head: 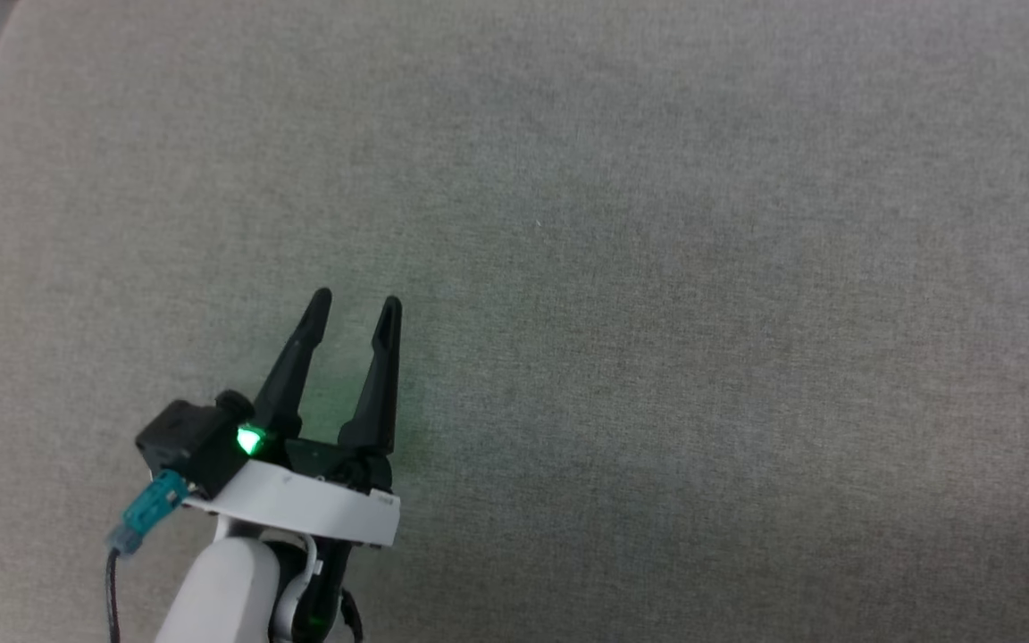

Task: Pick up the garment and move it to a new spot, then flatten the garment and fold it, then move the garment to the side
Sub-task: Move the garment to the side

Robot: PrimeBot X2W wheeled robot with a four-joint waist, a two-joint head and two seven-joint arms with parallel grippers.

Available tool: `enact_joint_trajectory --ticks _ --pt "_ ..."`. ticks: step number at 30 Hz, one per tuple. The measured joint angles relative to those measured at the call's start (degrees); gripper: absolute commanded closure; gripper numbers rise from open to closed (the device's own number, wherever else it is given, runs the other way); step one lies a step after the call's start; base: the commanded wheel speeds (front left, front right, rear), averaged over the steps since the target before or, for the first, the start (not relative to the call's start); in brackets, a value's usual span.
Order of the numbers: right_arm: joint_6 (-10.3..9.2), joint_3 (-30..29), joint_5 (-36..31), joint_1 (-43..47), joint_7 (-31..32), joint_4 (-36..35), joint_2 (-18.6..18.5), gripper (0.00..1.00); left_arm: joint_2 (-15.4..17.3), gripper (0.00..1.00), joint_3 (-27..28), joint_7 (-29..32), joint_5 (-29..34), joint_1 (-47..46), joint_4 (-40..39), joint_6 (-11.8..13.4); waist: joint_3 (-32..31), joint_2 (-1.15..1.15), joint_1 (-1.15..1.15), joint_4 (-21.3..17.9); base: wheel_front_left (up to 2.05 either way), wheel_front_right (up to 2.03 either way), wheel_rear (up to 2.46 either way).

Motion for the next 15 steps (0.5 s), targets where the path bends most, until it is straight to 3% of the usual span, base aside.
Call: enact_joint_trajectory --ticks 6,15 --pt "0.00 1.46 -2.93 -3.05 -1.33 4.66 -0.23 1.00 0.05 0.00 -0.59 0.00 0.08 -1.71 -0.49 0.01 2.74 0.00 0.00 -0.02 0.00 0.00 0.00" --pt "-0.01 0.74 -3.98 -5.86 -3.26 13.28 4.66 1.00 0.05 0.00 -1.68 0.00 0.26 -3.19 -0.41 0.00 5.95 0.00 0.00 0.33 0.00 0.00 0.00"
